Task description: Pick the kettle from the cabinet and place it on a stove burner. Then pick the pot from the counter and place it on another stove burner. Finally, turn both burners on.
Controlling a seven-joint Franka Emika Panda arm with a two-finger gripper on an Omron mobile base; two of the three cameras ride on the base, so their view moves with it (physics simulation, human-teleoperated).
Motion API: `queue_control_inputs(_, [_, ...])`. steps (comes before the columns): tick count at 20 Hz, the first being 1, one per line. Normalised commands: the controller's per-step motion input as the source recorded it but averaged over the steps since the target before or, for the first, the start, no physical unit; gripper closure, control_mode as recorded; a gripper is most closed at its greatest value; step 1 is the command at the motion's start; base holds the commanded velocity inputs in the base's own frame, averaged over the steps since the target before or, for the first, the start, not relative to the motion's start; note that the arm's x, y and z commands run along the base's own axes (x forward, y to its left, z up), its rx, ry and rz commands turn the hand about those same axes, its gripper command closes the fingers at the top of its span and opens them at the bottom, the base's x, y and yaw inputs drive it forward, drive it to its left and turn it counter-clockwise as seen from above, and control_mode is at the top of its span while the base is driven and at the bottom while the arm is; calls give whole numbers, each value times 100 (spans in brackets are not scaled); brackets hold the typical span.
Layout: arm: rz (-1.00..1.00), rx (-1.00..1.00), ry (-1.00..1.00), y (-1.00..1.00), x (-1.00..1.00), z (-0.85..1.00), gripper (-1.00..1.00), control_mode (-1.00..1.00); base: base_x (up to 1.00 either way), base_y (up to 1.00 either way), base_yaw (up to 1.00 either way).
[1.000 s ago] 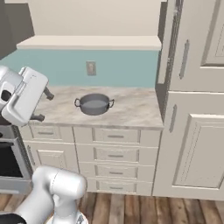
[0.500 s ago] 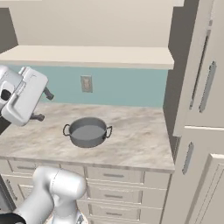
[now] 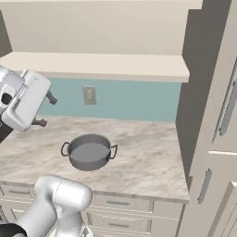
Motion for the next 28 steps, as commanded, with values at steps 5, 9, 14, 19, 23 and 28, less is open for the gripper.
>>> queue_control_inputs(5, [-1,1,0,2,0,-20,-100,-100,0,0,0])
queue_control_inputs(9, [-1,5,1,2,11,-30,-100,-100,0,0,0])
queue_control_inputs(14, [0,6,0,1,8,-30,-100,-100,0,0,0])
queue_control_inputs(19, [0,4,0,7,12,-19,-100,-100,0,0,0])
queue_control_inputs(23, [2,1,0,14,7,-16,-100,-100,0,0,0])
queue_control_inputs(28, [11,0,1,12,16,-11,-100,-100,0,0,0])
